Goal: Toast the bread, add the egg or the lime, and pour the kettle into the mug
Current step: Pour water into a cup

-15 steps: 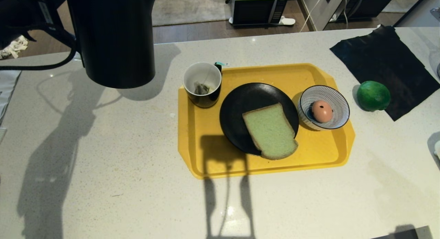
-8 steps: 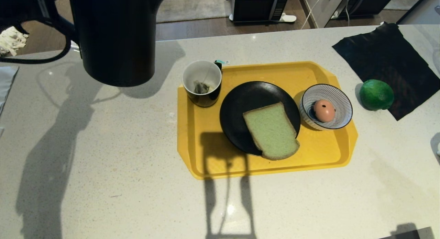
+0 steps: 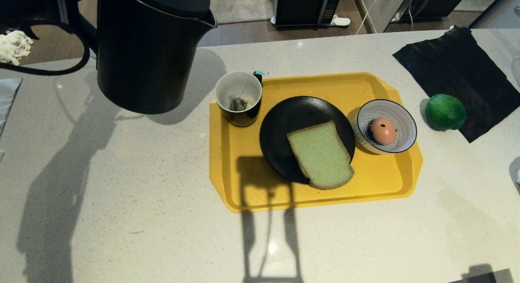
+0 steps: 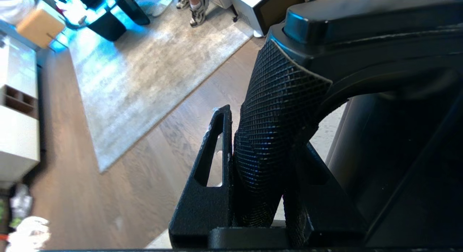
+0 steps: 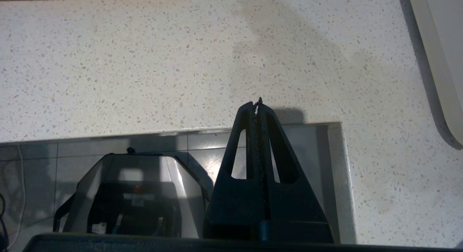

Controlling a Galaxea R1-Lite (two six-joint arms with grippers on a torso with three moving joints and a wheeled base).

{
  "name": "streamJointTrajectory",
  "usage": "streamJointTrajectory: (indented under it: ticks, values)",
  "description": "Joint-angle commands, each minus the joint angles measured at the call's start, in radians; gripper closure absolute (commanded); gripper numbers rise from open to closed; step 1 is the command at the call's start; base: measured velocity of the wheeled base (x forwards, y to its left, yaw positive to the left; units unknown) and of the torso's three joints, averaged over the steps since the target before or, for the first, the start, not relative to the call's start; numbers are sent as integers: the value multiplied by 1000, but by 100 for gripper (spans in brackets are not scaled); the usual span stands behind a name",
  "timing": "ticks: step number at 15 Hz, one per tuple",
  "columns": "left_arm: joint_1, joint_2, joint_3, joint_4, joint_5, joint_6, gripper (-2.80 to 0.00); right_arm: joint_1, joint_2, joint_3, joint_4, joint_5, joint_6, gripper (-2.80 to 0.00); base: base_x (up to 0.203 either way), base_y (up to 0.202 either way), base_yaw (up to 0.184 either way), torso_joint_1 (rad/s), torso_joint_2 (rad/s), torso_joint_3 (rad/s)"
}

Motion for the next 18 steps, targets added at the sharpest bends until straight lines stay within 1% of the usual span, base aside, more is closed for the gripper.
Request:
streamJointTrajectory:
  ticks: [1,4,6,8,10,13,18]
  values:
    - [-1,-1,-40,51,-2,57,0,0,0,0,1,0,0,0,0,0,0,0,0,0]
    - [-1,4,-104,148,-2,152,0,0,0,0,-1,0,0,0,0,0,0,0,0,0]
    - [-18,19,-115,155,2,192,0,0,0,0,1,0,0,0,0,0,0,0,0,0]
    - [-32,45,-135,156,12,251,0,0,0,0,0,0,0,0,0,0,0,0,0,0]
    - [-63,62,-148,156,38,284,0,0,0,0,1,0,0,0,0,0,0,0,0,0]
    - [-101,82,-166,158,61,318,0,0,0,0,1,0,0,0,0,0,0,0,0,0]
    - [-118,98,-247,251,67,390,0,0,0,0,-1,-1,0,0,0,0,0,0,0,0]
